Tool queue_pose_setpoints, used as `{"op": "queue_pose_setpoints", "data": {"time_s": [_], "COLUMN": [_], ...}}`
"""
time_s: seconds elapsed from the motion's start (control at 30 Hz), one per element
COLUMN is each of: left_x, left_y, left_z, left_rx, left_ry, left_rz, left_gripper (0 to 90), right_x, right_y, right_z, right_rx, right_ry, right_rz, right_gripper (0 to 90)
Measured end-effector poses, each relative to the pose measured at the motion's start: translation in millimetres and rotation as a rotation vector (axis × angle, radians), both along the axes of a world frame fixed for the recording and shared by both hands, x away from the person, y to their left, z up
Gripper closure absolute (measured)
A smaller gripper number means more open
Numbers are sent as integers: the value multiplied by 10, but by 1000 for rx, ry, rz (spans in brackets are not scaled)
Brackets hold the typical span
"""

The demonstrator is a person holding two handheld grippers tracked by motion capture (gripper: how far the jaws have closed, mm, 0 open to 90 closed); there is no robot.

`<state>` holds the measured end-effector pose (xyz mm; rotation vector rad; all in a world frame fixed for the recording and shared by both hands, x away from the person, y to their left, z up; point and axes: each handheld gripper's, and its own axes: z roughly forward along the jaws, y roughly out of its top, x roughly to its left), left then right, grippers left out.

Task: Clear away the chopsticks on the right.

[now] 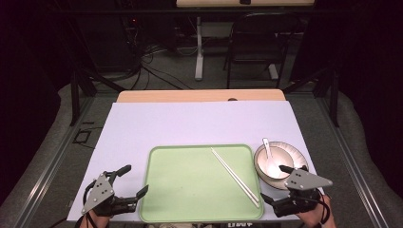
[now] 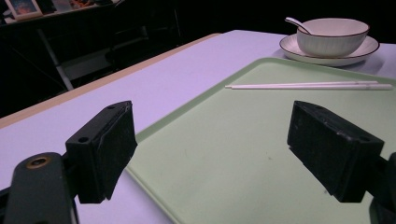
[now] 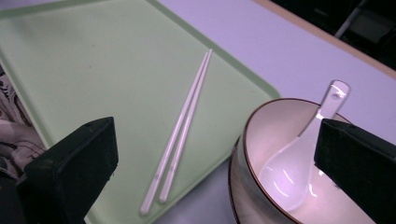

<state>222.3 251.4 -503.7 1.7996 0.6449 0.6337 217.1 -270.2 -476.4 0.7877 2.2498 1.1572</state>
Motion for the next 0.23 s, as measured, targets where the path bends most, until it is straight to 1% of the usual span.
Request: {"op": "queue_pose_setpoints", "data": {"time_s": [0.03, 0.07, 0.13, 0.2, 0.23], "left_x": [0, 0, -1, -2, -2], "left_y": [-1, -1, -3, -1, 1], "left_z": [0, 0, 1, 1, 1], "left_rx": [0, -1, -3, -7, -7], "left_ry": [0, 0, -1, -3, -3], "left_rz": [1, 0, 0, -2, -2], "left_gripper": [154, 154, 154, 154, 154], "right_x": [-30, -68, -106, -133, -139], "right_y": [-33, -69, -113, -135, -139], "right_z": [-16, -38, -62, -78, -80], "right_rx": [-2, -2, 8, 20, 23], "right_ry": [-4, -19, -31, -33, -34], "right_rz": [-6, -24, -25, -44, -40], "right_gripper": [0, 0, 0, 0, 0]}}
